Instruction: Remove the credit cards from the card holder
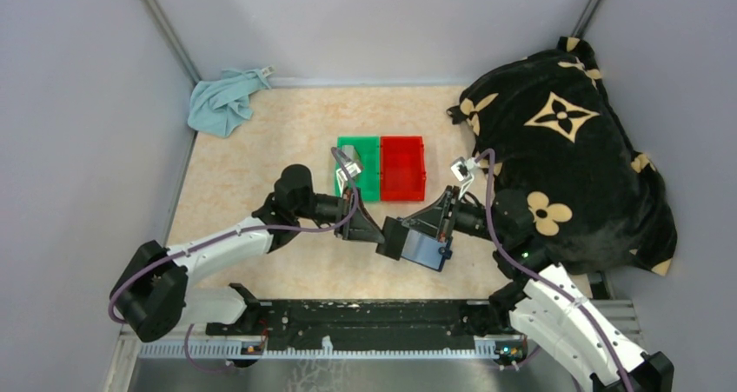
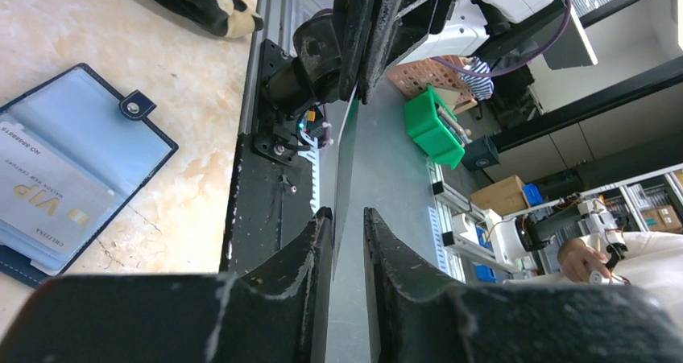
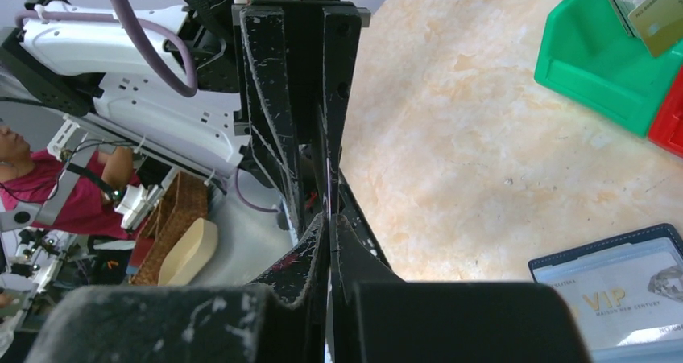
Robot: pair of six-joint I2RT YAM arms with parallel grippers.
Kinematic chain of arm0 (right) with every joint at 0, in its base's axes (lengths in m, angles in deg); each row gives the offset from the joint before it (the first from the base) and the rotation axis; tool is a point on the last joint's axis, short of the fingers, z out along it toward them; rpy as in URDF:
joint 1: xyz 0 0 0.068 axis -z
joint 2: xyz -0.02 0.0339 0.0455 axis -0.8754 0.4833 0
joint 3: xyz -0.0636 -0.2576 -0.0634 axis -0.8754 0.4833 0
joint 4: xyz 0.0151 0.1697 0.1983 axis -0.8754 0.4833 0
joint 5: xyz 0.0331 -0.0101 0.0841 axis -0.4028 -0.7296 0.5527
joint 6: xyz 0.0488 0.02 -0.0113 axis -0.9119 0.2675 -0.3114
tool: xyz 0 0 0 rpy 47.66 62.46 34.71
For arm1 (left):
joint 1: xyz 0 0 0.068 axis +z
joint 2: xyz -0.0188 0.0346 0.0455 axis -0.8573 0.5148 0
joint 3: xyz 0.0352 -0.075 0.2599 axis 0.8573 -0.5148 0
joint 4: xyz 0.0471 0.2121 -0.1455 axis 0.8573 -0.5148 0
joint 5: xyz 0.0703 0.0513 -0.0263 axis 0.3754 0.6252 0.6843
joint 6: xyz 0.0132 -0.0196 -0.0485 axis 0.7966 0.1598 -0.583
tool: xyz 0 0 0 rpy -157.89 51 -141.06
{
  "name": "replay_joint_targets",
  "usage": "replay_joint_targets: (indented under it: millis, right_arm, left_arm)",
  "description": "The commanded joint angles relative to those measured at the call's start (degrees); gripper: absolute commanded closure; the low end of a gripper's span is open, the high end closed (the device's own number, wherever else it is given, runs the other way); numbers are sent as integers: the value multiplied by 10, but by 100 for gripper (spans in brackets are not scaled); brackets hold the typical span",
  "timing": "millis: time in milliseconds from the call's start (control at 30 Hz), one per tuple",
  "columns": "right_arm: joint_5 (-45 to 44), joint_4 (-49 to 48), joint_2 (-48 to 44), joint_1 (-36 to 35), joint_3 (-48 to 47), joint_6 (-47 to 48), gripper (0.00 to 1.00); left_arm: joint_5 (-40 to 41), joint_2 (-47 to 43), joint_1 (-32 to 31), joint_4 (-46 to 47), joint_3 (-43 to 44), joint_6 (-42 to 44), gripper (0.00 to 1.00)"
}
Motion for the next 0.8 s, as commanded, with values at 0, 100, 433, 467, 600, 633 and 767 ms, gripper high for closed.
replay_joint_targets:
  millis: [0, 100, 433, 467, 600, 633, 767]
  right_arm:
    - [-15, -56, 6, 2, -2, -18, 100]
    - [-14, -76, 14, 2, -2, -27, 100]
    - [-25, -65, 20, 3, -16, -20, 100]
    - [-24, -64, 20, 3, -17, -19, 100]
    - [-27, -57, 19, 3, -19, -14, 100]
    - [-28, -57, 19, 4, -19, -13, 100]
    - [-31, -52, 20, 5, -21, -7, 100]
  left_arm:
    - [7, -29, 1, -3, -12, 21, 73]
    - [11, -35, 1, -7, -19, 23, 73]
    - [9, -48, 1, -5, -37, 22, 75]
    - [10, -50, 0, -7, -38, 23, 76]
    - [13, -58, 1, -18, -40, 29, 76]
    - [14, -59, 1, -20, -41, 31, 76]
    - [12, -56, 1, -25, -44, 31, 76]
